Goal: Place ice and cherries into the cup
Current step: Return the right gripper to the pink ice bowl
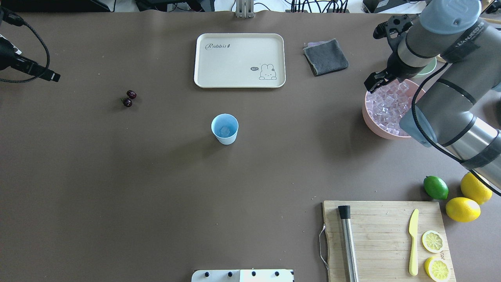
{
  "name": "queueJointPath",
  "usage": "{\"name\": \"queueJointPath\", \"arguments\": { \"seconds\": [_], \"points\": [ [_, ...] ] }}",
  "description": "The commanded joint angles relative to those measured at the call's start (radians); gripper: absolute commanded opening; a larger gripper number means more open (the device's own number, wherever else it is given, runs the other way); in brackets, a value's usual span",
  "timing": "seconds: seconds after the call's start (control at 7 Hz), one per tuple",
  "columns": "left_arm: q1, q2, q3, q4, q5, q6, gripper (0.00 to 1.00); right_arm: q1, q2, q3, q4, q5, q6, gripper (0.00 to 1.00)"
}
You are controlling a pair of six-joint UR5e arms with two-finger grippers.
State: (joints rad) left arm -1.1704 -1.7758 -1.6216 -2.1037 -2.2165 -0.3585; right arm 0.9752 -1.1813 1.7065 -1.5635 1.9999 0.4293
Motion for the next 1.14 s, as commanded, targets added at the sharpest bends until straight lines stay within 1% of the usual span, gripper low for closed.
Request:
{"name": "queueJointPath", "arguments": {
  "seconds": [0.0,0.14,0.29,0.57,0.71,1.0],
  "points": [
    [0.001,0.015,-0.020,-0.001,0.000,-0.005,0.97,0.025,-0.034,-0.005,0.002,0.008,-0.043,0.91],
    [0.001,0.019,-0.018,-0.002,0.001,0.001,0.97,0.025,-0.037,-0.007,0.032,0.045,-0.018,0.92],
    [0.001,0.018,-0.015,-0.002,0.001,0.003,0.97,0.020,-0.044,-0.042,0.074,0.059,-0.009,0.92],
    [0.001,0.016,-0.015,-0.002,0.001,0.004,0.97,0.016,-0.104,-0.079,0.184,0.059,-0.014,0.92],
    [0.001,0.016,-0.015,-0.002,0.001,0.001,0.97,0.004,-0.106,-0.085,0.221,0.060,-0.003,0.93],
    [0.001,0.013,-0.014,-0.002,0.001,0.006,0.97,-0.019,-0.106,-0.094,0.223,0.057,0.006,0.93]
  ]
}}
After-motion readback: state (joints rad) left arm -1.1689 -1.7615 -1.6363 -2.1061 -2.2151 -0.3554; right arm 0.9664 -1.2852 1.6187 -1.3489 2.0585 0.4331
